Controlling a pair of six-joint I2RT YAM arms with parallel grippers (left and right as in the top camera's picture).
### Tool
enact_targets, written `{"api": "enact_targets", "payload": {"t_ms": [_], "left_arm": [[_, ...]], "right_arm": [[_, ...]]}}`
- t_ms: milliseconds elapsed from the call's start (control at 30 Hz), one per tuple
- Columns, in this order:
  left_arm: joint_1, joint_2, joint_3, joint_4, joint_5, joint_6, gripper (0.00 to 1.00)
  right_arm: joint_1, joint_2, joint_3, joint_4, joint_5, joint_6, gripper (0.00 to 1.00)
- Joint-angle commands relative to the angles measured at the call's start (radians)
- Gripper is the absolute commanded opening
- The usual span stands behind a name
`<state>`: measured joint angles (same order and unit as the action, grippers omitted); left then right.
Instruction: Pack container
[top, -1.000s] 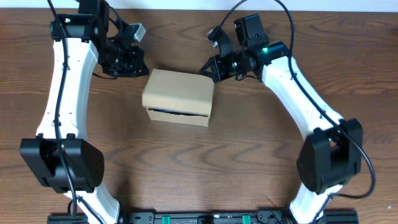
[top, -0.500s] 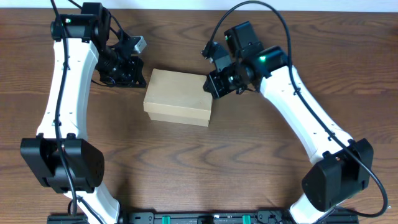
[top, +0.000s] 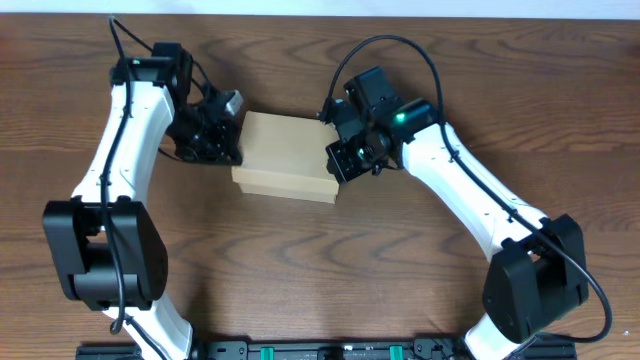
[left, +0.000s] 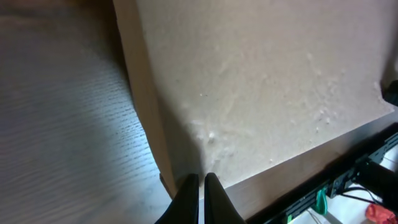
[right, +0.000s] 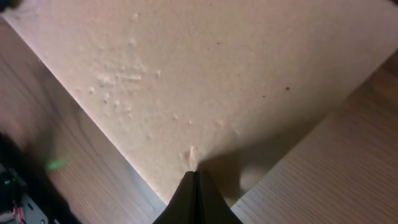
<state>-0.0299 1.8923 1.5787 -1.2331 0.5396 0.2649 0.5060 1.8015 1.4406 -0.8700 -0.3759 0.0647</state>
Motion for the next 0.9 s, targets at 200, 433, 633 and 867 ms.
{"api": "enact_targets", "payload": {"t_ms": [200, 433, 633, 867], "left_arm": [[-0.004, -0.008, -0.067, 0.031, 0.011, -0.011, 0.06], [-0.004, -0.008, -0.067, 0.034, 0.011, -0.019, 0.06], [-0.004, -0.009, -0.064, 0.032, 0.012, -0.034, 0.06], [-0.004, -0.104, -0.043, 0.031, 0.006, -0.044, 0.06]], "right_arm": [[0.014, -0.007, -0.047, 0.024, 0.006, 0.017, 0.02], [0.034, 0.032, -0.066, 0.020, 0.006, 0.017, 0.02], [0.040, 0.048, -0.066, 0.022, 0.014, 0.017, 0.02], [0.016, -0.011, -0.007, -0.025, 0.089, 0.035, 0.02]]}}
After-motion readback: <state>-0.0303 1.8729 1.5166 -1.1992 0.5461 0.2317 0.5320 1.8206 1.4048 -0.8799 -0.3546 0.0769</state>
